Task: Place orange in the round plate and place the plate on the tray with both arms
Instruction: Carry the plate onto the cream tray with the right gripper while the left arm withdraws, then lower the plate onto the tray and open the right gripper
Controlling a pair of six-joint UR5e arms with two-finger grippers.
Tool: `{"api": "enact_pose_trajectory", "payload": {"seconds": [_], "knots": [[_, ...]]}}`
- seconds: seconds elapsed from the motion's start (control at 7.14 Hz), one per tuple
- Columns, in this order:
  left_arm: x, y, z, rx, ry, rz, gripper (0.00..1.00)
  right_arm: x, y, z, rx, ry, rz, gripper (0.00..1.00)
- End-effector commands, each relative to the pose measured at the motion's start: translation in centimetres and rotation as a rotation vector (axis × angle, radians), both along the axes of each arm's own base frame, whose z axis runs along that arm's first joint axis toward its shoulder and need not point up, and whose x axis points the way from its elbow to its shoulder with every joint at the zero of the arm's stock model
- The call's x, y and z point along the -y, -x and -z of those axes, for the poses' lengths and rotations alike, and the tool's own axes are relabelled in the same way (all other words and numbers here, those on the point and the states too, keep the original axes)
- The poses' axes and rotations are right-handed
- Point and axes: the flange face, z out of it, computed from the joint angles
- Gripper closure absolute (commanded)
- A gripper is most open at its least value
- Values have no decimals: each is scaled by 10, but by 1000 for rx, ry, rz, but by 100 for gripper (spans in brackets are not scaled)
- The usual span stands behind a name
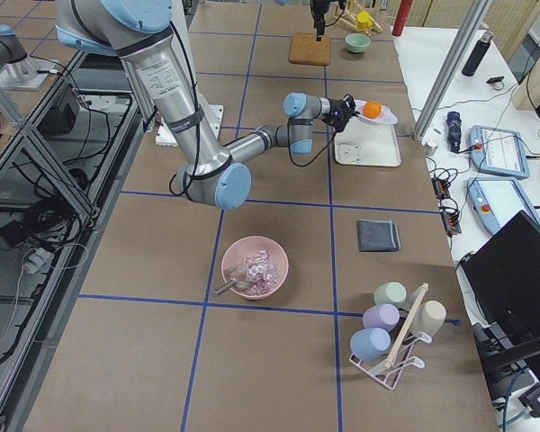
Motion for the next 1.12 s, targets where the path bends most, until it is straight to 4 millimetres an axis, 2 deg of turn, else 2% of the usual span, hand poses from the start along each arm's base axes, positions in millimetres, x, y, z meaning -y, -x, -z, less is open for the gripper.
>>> {"api": "enact_pose_trajectory", "payload": {"seconds": [0.0,0.28,0.98], "knots": [[2,3,-1,2,3,5,2,30,31,13,-29,61,-32,100],[5,9,-2,4,6,17,2,33,40,13,-44,77,-16,100],[8,13,-3,7,8,26,2,19,59,-2,-50,104,75,100]]}}
